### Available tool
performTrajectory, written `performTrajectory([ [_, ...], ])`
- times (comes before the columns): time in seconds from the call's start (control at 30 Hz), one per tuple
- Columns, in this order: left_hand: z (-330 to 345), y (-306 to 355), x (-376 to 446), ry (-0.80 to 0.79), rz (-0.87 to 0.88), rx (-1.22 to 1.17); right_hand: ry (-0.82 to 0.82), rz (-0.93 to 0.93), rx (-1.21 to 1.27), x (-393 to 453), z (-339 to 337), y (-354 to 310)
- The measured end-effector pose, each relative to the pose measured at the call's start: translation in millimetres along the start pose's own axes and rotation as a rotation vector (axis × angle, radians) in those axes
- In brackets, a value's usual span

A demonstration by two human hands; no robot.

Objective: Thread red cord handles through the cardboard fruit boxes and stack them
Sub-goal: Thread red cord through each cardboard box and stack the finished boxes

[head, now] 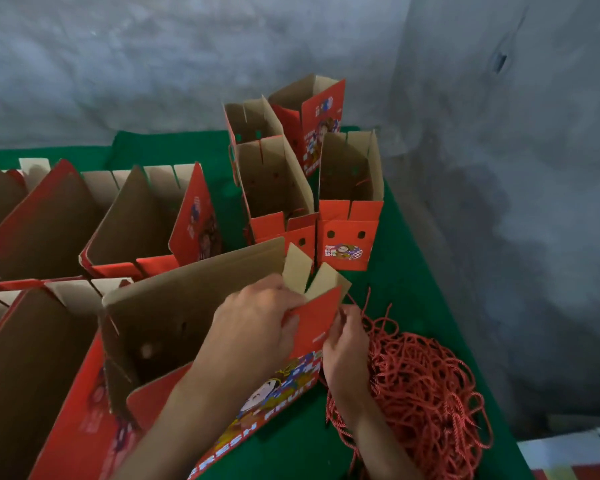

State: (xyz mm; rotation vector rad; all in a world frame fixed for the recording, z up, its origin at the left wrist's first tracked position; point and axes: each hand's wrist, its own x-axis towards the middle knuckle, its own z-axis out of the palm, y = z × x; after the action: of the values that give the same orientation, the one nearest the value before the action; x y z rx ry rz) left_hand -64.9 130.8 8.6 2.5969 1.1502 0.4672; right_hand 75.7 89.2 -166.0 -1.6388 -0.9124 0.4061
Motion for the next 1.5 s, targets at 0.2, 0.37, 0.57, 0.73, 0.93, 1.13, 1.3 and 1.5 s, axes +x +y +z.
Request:
performTrajectory([
  [0.2, 8.1, -0.4, -0.1, 0.126, -0.301, -0.087, -0.035, 0.019, -0.006, 4.8, 21.7, -7.1],
  [0.37, 10.3, -8.3, 1.5, -0.043, -0.499, -0.305, -0.096, 0.123, 0.271, -1.0, 23.9, -5.4],
  [0.57, 13.4, -32.5, -11.1, -0.71, -0.553, -0.754, 0.007, 0.222, 0.397, -6.5, 16.7, -6.3],
  [0.73, 38.6, -35.4, -3.4, -0.765, -0.659, -0.751, 0.044, 0.184, 0.304, -14.6, 22.2, -9.5],
  [0.93, 49.6, -41.0, 19.0, -0.464, -0.745, -0.714, -0.075, 0.244, 0.341, -3.2, 3.2, 2.9],
  [1.13, 49.1, -57.6, 29.3, -0.505, -0.913, -0.79, -0.349, 0.258, 0.246, -15.8, -5.1, 3.5],
  [1.3, 53.7, -68.8, 28.0, -0.544, -0.939, -0.836, -0.462, 0.333, 0.158, -21.0, 4.6, -3.4],
  [1.5, 54.4, -72.2, 26.9, -0.561, -0.929, -0.962, -0.517, 0.235, 0.011, -21.7, 3.4, -6.6],
])
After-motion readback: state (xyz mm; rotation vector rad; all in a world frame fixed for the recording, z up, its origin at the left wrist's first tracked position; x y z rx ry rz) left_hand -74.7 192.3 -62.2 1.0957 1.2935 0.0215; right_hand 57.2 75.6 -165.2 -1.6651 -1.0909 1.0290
